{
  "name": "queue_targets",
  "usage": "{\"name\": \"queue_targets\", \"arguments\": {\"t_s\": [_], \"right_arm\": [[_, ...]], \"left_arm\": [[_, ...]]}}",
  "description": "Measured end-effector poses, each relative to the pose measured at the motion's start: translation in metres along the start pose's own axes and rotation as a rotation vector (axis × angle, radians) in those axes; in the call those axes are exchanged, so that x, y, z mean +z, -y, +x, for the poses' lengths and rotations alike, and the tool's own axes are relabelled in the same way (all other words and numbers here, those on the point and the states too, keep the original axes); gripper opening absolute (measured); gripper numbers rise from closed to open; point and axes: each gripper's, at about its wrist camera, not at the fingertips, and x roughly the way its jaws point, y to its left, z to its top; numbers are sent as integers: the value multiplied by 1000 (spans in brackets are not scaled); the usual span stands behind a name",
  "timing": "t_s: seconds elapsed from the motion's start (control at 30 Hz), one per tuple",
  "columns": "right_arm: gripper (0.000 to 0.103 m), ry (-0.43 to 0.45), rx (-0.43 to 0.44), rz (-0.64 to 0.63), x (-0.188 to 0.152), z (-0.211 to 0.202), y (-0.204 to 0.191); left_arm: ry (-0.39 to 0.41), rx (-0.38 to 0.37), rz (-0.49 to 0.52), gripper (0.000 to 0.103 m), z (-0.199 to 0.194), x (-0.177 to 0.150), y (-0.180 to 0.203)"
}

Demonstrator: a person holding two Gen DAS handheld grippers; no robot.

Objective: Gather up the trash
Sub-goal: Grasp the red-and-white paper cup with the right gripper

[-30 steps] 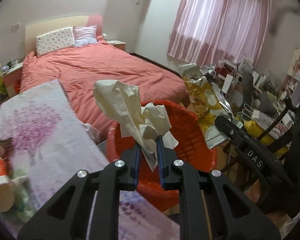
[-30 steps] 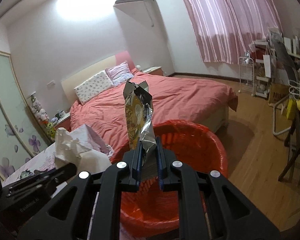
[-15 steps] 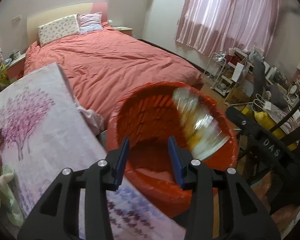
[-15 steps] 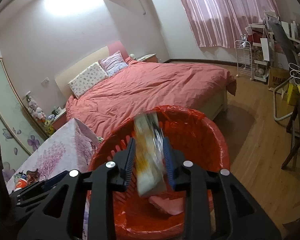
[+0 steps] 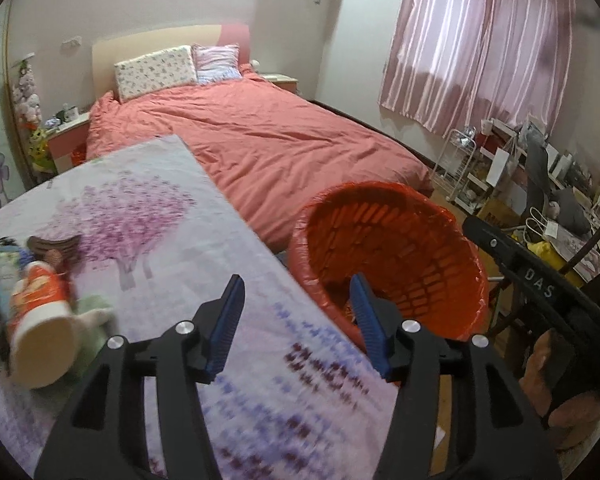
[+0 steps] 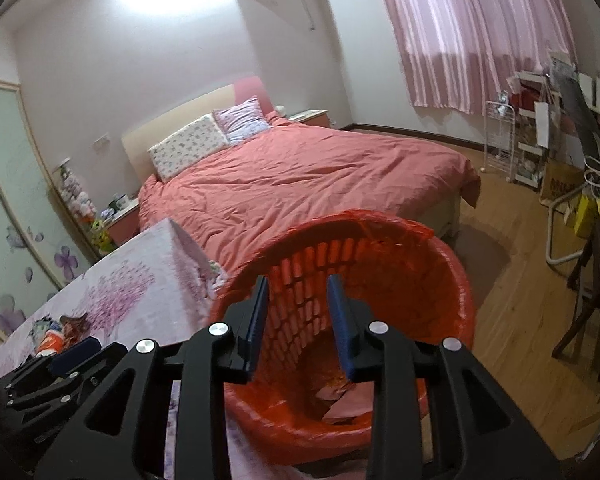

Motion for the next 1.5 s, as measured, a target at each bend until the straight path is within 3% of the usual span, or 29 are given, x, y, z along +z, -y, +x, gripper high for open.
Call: {"name": "queue_targets", "arguments": {"t_s": [0.2,0.3,0.5,0.73,0.93,1.2,1.37,1.5], "right_arm": [[31,-12,60,-55,-8,-14,-35],[41,-29,115,-89,-17,-18,-60],[47,-90,252,-182,-41,-19,-120],[48,-172,407,-258,-71,-8,-181],[48,-243,483,-302,-97,5,-223],[34,-272,478,-288,-106,24,-250],[9,-272,466,-288,-108,31,-255],[4,-243,472,-302,-108,22,-250]], "left_arm": [[46,60,-53,57,-45,-15,-36],[64,118,-98,59,-66,-29,-64],[94,311,-228,68,-104,-59,-135],[83,444,-366,68,-138,-93,-205],[96,495,-414,68,-161,-120,-240],[98,488,-462,68,-168,-134,-261],[93,472,-477,67,-166,-137,-267],[94,453,-470,67,-163,-133,-261]]}}
